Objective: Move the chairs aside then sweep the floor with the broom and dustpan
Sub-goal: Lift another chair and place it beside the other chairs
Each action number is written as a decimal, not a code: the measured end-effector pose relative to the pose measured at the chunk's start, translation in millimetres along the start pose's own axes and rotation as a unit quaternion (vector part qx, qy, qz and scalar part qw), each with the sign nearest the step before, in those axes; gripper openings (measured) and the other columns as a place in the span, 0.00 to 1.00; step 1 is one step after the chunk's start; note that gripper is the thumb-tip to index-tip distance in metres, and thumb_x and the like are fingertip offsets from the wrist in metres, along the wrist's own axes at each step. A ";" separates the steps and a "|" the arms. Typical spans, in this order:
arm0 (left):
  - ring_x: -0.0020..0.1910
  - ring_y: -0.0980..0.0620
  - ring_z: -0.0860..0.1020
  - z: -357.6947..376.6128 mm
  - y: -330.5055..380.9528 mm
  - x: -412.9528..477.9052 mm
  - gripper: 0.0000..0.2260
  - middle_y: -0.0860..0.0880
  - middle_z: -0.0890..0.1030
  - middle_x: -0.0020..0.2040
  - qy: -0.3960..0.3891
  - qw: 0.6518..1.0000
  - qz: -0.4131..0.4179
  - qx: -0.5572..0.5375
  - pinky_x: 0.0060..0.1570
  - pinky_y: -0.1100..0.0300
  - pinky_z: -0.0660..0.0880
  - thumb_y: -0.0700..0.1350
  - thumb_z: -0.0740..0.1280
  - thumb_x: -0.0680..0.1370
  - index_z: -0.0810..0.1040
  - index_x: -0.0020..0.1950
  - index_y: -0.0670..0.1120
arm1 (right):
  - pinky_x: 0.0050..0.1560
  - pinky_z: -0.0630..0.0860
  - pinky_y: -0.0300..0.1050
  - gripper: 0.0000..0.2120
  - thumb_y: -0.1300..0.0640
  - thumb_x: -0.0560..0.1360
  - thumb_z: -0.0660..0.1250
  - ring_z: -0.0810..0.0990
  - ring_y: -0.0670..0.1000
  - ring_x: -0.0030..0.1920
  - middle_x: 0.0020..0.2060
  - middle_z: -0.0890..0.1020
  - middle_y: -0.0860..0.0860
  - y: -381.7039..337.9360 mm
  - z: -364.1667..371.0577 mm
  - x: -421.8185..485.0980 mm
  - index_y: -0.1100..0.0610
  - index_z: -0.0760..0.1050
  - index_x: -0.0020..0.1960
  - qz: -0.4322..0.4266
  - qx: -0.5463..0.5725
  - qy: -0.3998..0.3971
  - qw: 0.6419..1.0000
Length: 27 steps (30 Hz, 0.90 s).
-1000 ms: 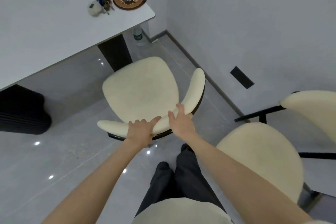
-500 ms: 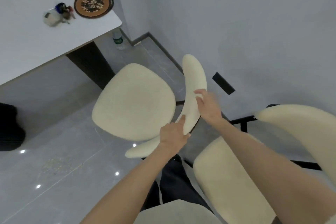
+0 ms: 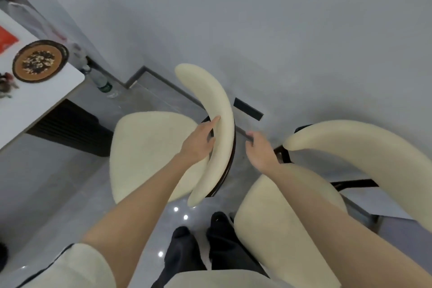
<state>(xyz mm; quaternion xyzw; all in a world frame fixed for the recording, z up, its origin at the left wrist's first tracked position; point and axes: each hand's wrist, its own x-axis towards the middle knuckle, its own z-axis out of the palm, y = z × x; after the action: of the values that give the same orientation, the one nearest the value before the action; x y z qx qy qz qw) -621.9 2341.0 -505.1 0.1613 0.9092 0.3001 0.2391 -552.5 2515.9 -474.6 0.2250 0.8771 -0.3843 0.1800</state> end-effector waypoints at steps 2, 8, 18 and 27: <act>0.71 0.43 0.64 -12.6 0.3 7.8 0.30 0.48 0.58 0.77 0.002 0.994 0.051 0.101 0.63 0.45 0.71 0.43 0.59 0.79 0.50 0.77 0.59 | 0.66 0.67 0.45 0.21 0.55 0.80 0.57 0.71 0.49 0.65 0.67 0.70 0.49 -8.1 14.3 -6.2 0.56 0.62 0.73 0.007 0.016 -0.036 0.999; 0.77 0.37 0.40 -37.2 7.7 48.2 0.34 0.50 0.43 0.79 -0.076 0.925 0.173 0.329 0.75 0.39 0.49 0.52 0.67 0.76 0.50 0.76 0.63 | 0.58 0.75 0.53 0.49 0.55 0.68 0.69 0.72 0.60 0.63 0.69 0.65 0.53 -34.5 73.4 -15.8 0.48 0.37 0.76 0.112 0.093 -0.070 0.987; 0.76 0.35 0.40 -45.6 18.6 106.6 0.32 0.50 0.42 0.79 -0.101 0.920 0.188 0.328 0.60 0.47 0.75 0.46 0.68 0.76 0.55 0.75 0.58 | 0.41 0.75 0.49 0.36 0.66 0.71 0.61 0.75 0.59 0.55 0.56 0.76 0.53 -51.5 77.5 14.3 0.47 0.50 0.73 0.163 0.060 0.103 0.980; 0.78 0.46 0.44 -75.4 32.0 184.9 0.36 0.53 0.38 0.78 -0.064 0.965 0.107 0.231 0.61 0.50 0.73 0.35 0.61 0.79 0.45 0.77 0.56 | 0.40 0.74 0.49 0.40 0.67 0.73 0.62 0.79 0.58 0.51 0.54 0.78 0.55 -70.7 -1.8 131.0 0.48 0.46 0.77 0.091 -0.039 0.064 0.993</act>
<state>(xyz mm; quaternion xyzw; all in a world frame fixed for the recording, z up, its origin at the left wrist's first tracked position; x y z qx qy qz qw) -811.3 2411.0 -494.5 0.3272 0.9142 0.0948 0.2198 -699.7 2508.3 -495.6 0.3208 0.8770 -0.3168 0.1661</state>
